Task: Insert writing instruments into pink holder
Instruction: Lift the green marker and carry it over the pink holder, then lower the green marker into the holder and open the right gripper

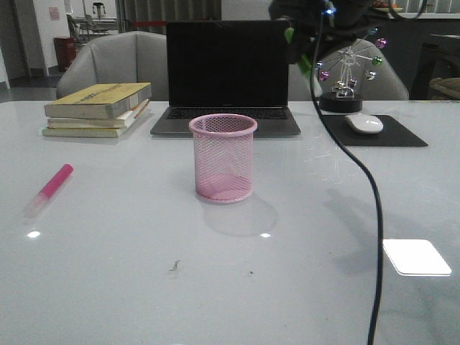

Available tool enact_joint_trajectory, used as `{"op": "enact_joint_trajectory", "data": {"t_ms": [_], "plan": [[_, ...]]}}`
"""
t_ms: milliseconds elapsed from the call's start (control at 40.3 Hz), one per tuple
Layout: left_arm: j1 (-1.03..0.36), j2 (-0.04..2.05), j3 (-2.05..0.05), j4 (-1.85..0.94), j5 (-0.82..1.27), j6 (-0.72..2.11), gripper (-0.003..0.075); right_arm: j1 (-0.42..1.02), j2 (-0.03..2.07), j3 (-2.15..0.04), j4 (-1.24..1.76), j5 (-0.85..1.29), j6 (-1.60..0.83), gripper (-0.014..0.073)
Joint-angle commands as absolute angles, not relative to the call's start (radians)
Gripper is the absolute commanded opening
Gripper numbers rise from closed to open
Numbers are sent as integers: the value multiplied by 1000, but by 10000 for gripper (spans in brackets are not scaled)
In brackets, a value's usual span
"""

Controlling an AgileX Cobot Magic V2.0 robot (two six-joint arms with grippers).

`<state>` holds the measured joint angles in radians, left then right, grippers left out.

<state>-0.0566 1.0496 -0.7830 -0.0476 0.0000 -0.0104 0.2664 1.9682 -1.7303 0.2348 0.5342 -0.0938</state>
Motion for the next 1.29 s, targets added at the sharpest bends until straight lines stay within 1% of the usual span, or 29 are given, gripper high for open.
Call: {"op": "enact_joint_trajectory", "data": {"t_ms": [0, 174, 273, 397, 496, 620, 868, 1264], "plan": [[-63, 1035, -820, -57, -91, -15, 353, 317, 1890, -1764, 249, 389, -107, 58], [-63, 1035, -820, -57, -91, -15, 283, 401, 1890, -1751, 249, 222, -107, 58], [-63, 1035, -820, -57, -91, -15, 256, 436, 1890, -1729, 249, 145, -107, 58], [-63, 1035, -820, -57, -91, -15, 229, 476, 1890, -1658, 249, 67, -107, 58], [-63, 1035, -820, -57, -91, -15, 214, 504, 1890, -1550, 249, -62, -107, 58], [-63, 1035, -820, -57, -91, -15, 213, 529, 1885, -1417, 251, -245, -100, 58], [-63, 1035, -820, -57, -91, -15, 213, 548, 1884, -1266, 251, -436, -97, 58], [-63, 1035, -820, -57, -91, -15, 213, 548, 1884, -1254, 246, -511, -97, 59]]}}
